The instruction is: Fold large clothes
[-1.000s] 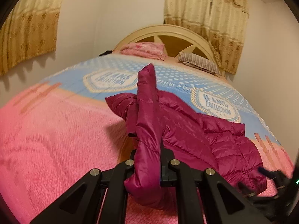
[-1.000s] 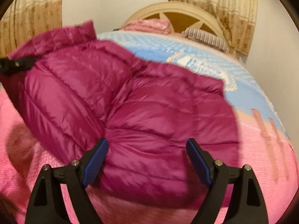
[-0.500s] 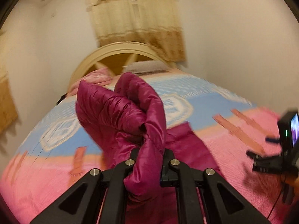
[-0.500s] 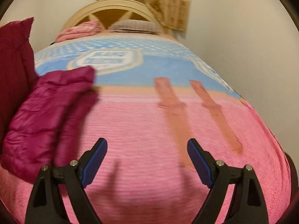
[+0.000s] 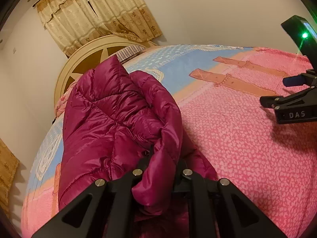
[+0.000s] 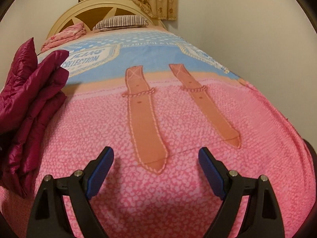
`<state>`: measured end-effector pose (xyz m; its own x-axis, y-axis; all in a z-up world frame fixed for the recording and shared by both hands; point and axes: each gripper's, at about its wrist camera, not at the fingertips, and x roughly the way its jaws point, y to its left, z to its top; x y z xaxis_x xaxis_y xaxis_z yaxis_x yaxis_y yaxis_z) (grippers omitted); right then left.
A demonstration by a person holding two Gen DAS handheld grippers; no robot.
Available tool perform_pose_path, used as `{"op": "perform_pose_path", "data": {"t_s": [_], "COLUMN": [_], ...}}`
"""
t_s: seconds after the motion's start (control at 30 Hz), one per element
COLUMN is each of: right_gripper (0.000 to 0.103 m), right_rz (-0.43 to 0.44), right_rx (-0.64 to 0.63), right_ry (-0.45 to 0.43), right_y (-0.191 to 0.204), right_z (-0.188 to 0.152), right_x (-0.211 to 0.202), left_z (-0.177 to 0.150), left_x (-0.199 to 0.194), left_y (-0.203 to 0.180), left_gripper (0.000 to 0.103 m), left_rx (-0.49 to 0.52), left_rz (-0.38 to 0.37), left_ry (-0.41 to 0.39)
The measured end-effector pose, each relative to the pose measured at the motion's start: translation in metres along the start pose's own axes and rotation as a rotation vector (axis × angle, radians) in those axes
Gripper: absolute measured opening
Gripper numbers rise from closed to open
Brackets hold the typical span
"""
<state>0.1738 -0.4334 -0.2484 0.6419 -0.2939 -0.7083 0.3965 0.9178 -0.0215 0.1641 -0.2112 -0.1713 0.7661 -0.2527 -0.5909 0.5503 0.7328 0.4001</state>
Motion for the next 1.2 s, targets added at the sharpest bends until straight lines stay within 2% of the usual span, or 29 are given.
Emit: {"op": "perform_pose_path", "data": {"t_s": [0.03, 0.13, 0.17, 0.23, 0.3, 0.43, 0.5, 0.6, 0.67, 0.8, 0.83, 0.87, 0.9, 0.93, 1.0, 1.03, 1.2], "right_gripper": [0.089, 0.089, 0.089, 0.089, 0.089, 0.089, 0.089, 0.089, 0.089, 0.089, 0.086, 0.078, 0.070, 0.069, 0.068, 0.068, 0.068], "right_rz": [0.007, 0.025, 0.024, 0.022, 0.023, 0.022, 0.024, 0.032, 0.032, 0.061, 0.066, 0.071, 0.075, 0.085, 0.105, 0.122, 0.205], "right_rx": [0.001, -0.009, -0.015, -0.016, -0.009, -0.008, -0.012, -0.014, -0.007, 0.007, 0.005, -0.003, -0.013, -0.019, -0.023, -0.026, -0.109], "right_ry": [0.006, 0.020, 0.019, 0.019, 0.023, 0.022, 0.018, 0.019, 0.020, -0.019, -0.030, -0.037, -0.034, -0.035, -0.064, -0.086, -0.191], "right_y": [0.002, 0.008, 0.010, 0.010, 0.007, 0.007, 0.008, 0.010, 0.011, 0.020, 0.025, 0.032, 0.040, 0.048, 0.065, 0.075, 0.141], "right_z": [0.001, -0.001, -0.002, -0.002, -0.002, -0.002, -0.001, -0.001, -0.001, 0.010, 0.015, 0.023, 0.032, 0.040, 0.062, 0.076, 0.131], "right_x": [0.006, 0.008, 0.008, 0.009, 0.011, 0.011, 0.009, 0.009, 0.010, -0.002, -0.005, -0.007, -0.008, -0.009, -0.015, -0.022, -0.061], "left_z": [0.000, 0.003, 0.005, 0.003, 0.000, -0.019, -0.033, -0.052, -0.066, -0.081, -0.083, -0.084, -0.083, -0.081, -0.075, -0.068, -0.032], "left_x": [-0.004, -0.021, -0.027, -0.055, -0.075, -0.104, -0.116, -0.130, -0.124, -0.073, -0.057, -0.033, -0.018, -0.003, 0.010, 0.016, 0.031], "left_y": [-0.001, -0.005, -0.007, -0.011, -0.010, 0.021, 0.054, 0.107, 0.142, 0.197, 0.209, 0.226, 0.236, 0.248, 0.261, 0.265, 0.252], "left_gripper": [0.016, 0.046, 0.052, 0.073, 0.080, 0.080, 0.080, 0.081, 0.087, 0.088, 0.088, 0.088, 0.088, 0.088, 0.088, 0.088, 0.088], "left_rx": [0.004, 0.014, 0.019, 0.053, 0.065, 0.025, -0.044, -0.185, -0.242, -0.321, -0.353, -0.416, -0.461, -0.531, -0.636, -0.685, -0.714], "left_rz": [-0.004, -0.008, -0.003, 0.023, 0.014, 0.051, 0.087, 0.074, 0.144, 0.312, 0.362, 0.445, 0.464, 0.455, 0.450, 0.422, 0.380], "left_ry": [0.000, -0.017, -0.029, -0.079, -0.104, -0.128, -0.113, -0.091, -0.061, 0.044, 0.092, 0.170, 0.207, 0.228, 0.228, 0.220, 0.179]}}
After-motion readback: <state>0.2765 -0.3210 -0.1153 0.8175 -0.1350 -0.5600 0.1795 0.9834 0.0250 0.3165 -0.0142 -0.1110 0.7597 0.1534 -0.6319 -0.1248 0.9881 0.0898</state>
